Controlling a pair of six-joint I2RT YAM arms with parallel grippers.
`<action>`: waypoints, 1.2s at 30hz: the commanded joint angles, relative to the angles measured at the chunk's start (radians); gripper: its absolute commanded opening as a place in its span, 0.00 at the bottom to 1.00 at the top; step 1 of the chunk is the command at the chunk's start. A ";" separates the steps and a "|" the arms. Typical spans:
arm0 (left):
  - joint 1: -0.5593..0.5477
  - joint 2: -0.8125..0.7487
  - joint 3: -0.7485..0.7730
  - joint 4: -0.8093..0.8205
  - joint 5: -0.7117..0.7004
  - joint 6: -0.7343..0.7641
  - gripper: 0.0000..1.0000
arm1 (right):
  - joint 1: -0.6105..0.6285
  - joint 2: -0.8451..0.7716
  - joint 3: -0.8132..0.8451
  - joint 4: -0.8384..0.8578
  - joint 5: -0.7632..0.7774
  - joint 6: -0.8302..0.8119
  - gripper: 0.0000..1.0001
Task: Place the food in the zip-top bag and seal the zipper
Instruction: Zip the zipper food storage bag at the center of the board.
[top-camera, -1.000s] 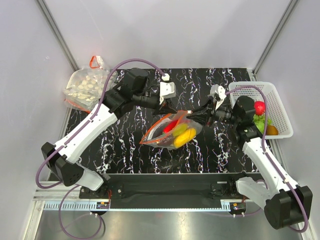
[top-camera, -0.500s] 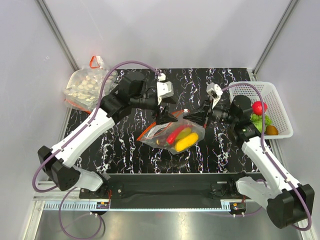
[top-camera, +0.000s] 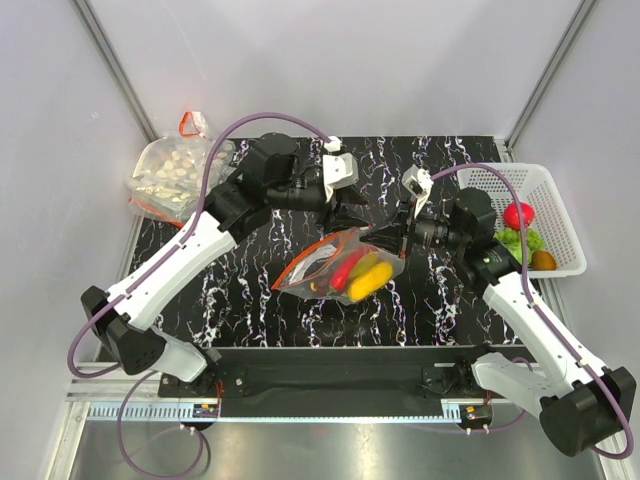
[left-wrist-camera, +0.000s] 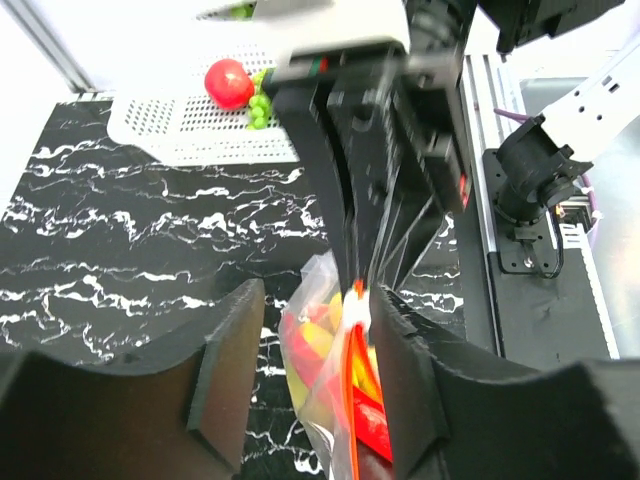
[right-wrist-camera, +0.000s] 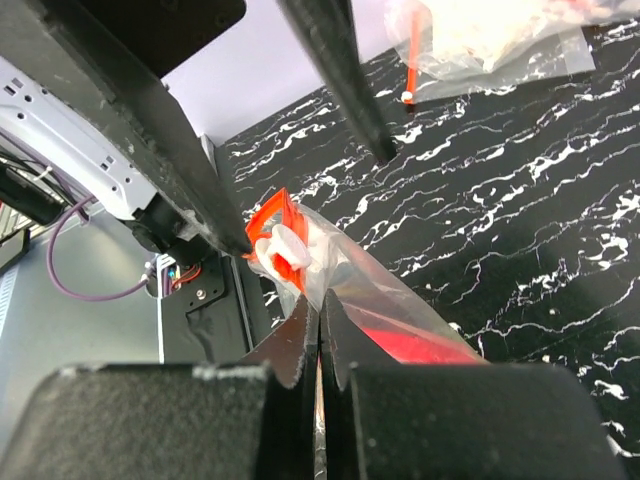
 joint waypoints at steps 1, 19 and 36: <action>-0.016 0.029 0.066 -0.015 -0.012 0.019 0.48 | 0.015 -0.010 0.057 -0.006 0.028 -0.023 0.00; -0.038 0.040 0.053 -0.039 -0.038 0.023 0.49 | 0.017 -0.036 0.051 -0.009 0.071 -0.037 0.00; -0.039 0.035 0.023 -0.036 -0.047 0.026 0.42 | 0.017 -0.039 0.048 0.003 0.102 -0.020 0.00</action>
